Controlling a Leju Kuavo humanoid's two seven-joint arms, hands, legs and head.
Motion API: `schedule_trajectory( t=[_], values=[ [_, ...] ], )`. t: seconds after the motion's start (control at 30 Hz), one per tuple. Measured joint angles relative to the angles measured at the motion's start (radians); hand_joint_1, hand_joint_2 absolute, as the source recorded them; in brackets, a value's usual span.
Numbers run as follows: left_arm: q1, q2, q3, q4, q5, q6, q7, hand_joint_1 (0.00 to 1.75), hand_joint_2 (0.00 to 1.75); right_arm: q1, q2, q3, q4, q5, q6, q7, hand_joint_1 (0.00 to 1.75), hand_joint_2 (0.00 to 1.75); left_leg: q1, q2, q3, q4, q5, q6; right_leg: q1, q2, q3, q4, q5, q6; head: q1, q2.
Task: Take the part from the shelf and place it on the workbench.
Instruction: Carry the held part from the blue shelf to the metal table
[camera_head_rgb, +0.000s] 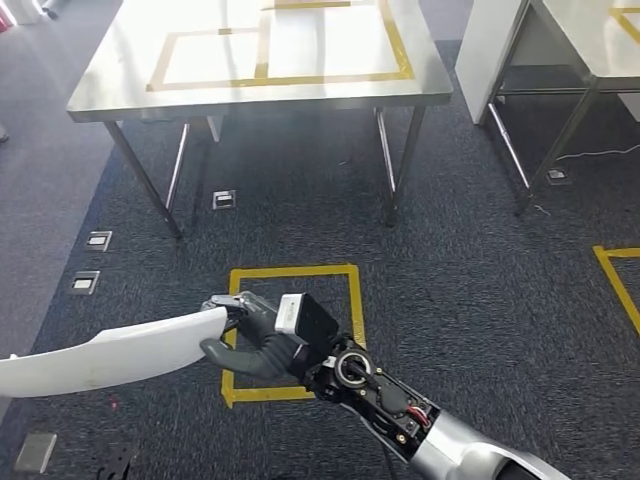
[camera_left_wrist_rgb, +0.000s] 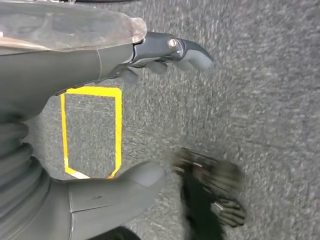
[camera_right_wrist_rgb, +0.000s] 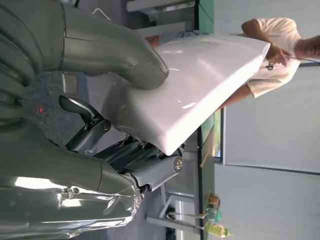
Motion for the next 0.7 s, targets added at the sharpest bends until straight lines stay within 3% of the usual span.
schedule_trajectory(
  t=[0.03,0.07,0.17,0.2,0.27,0.3,0.37,0.4,0.47,0.5,0.53,0.57,0.6,0.67,0.7],
  values=[
    [0.002,0.001,0.0,0.0,0.0,0.0,0.0,0.0,1.75,0.0,0.0,0.0,0.0,0.0,0.0,0.0,1.75,1.75,0.004,0.002,-0.018,-0.034,-0.025,-0.005,-0.007,0.002,0.028,-0.001,-0.022,0.005,-0.001,0.0],
    [0.004,0.002,0.0,0.0,0.0,0.0,0.0,0.0,1.75,0.0,0.0,0.0,0.0,0.0,0.0,0.0,1.75,1.75,0.008,0.006,-0.027,-0.087,-0.01,-0.011,-0.013,0.002,0.056,-0.001,-0.045,0.012,-0.002,0.0],
    [0.005,-0.001,0.0,0.0,0.0,0.0,0.0,0.0,1.75,0.0,0.0,0.001,0.0,0.0,0.0,0.001,1.75,1.75,0.026,0.045,-0.022,-0.271,0.22,-0.025,-0.016,0.002,0.122,-0.01,-0.121,0.032,-0.006,0.0],
    [0.003,-0.002,0.0,0.0,0.0,0.0,0.0,0.0,1.75,0.0,0.001,0.0,-0.002,0.0,0.0,0.002,1.75,1.75,0.029,0.057,-0.016,-0.299,0.27,-0.021,-0.012,0.003,0.151,-0.019,-0.139,0.039,-0.007,0.0],
    [-0.005,-0.004,0.0,0.0,-0.001,-0.001,0.0,0.0,1.75,-0.005,0.004,0.0,-0.007,0.001,0.0,0.001,1.75,1.75,0.03,0.055,0.003,-0.3,0.265,-0.002,-0.007,0.002,0.2,-0.022,-0.145,0.052,-0.006,0.0],
    [-0.007,-0.005,0.0,0.0,-0.002,-0.001,0.0,0.0,1.75,-0.008,0.006,0.0,-0.009,0.001,0.0,0.001,1.75,1.75,0.031,0.046,0.017,-0.303,0.263,0.008,-0.009,-0.001,0.207,0.0,-0.135,0.056,-0.006,0.0],
    [-0.011,-0.005,0.0,0.0,-0.004,-0.001,0.001,0.0,1.75,-0.011,0.008,0.001,-0.011,0.0,0.0,0.001,1.75,1.75,0.027,0.036,0.047,-0.301,0.259,0.021,-0.012,-0.009,0.148,0.11,-0.134,0.063,-0.004,0.0],
    [-0.009,-0.004,0.0,0.0,-0.006,-0.001,0.002,0.0,1.75,-0.008,0.007,0.002,-0.011,0.0,-0.002,0.001,1.75,1.75,0.022,0.033,0.062,-0.301,0.255,0.028,-0.012,-0.012,0.098,0.182,-0.154,0.066,-0.003,0.0],
    [-0.005,-0.002,0.0,0.0,-0.008,-0.001,0.003,0.0,1.75,0.0,0.005,0.002,-0.01,0.0,-0.006,0.001,1.75,1.75,0.013,0.029,0.091,-0.3,0.23,0.036,-0.009,-0.013,-0.01,0.286,-0.238,0.065,-0.001,0.0],
    [-0.004,-0.001,0.0,0.0,-0.008,-0.001,0.004,0.0,1.75,0.004,0.005,0.002,-0.01,0.0,-0.008,0.001,1.75,1.75,0.007,0.026,0.108,-0.3,0.216,0.04,-0.006,-0.013,-0.052,0.298,-0.284,0.06,-0.001,0.0],
    [-0.002,0.0,0.0,0.0,-0.009,-0.001,0.004,0.0,1.75,0.007,0.005,0.002,-0.01,0.0,-0.01,0.0,1.75,1.75,-0.001,0.024,0.126,-0.3,0.201,0.042,-0.002,-0.013,-0.081,0.283,-0.313,0.052,-0.001,0.0],
    [-0.002,0.001,0.0,0.0,-0.01,-0.002,0.004,0.0,1.75,0.009,0.004,0.002,-0.01,0.0,-0.012,0.001,1.75,1.75,-0.009,0.023,0.146,-0.301,0.186,0.045,0.003,-0.013,-0.101,0.246,-0.307,0.04,0.0,0.0],
    [0.0,0.0,0.0,0.0,-0.012,-0.003,0.004,0.0,1.75,0.012,0.004,0.002,-0.01,0.0,-0.015,0.001,1.75,1.75,-0.015,0.021,0.164,-0.305,0.172,0.048,0.013,-0.01,-0.113,0.193,-0.25,0.022,-0.001,0.0],
    [-0.002,-0.006,-0.001,0.0,-0.016,-0.006,0.003,0.0,1.75,0.02,0.0,0.001,-0.011,0.001,-0.02,0.001,1.75,1.75,-0.021,0.017,0.203,-0.316,0.147,0.049,0.036,0.004,-0.115,0.084,-0.051,-0.017,-0.004,0.0],
    [-0.003,-0.008,-0.002,-0.001,-0.017,-0.008,0.002,0.0,1.75,0.023,-0.002,0.0,-0.013,0.002,-0.021,0.002,1.75,1.75,-0.019,0.015,0.221,-0.325,0.139,0.048,0.046,0.01,-0.105,0.044,0.025,-0.031,-0.005,0.0]
  ],
)
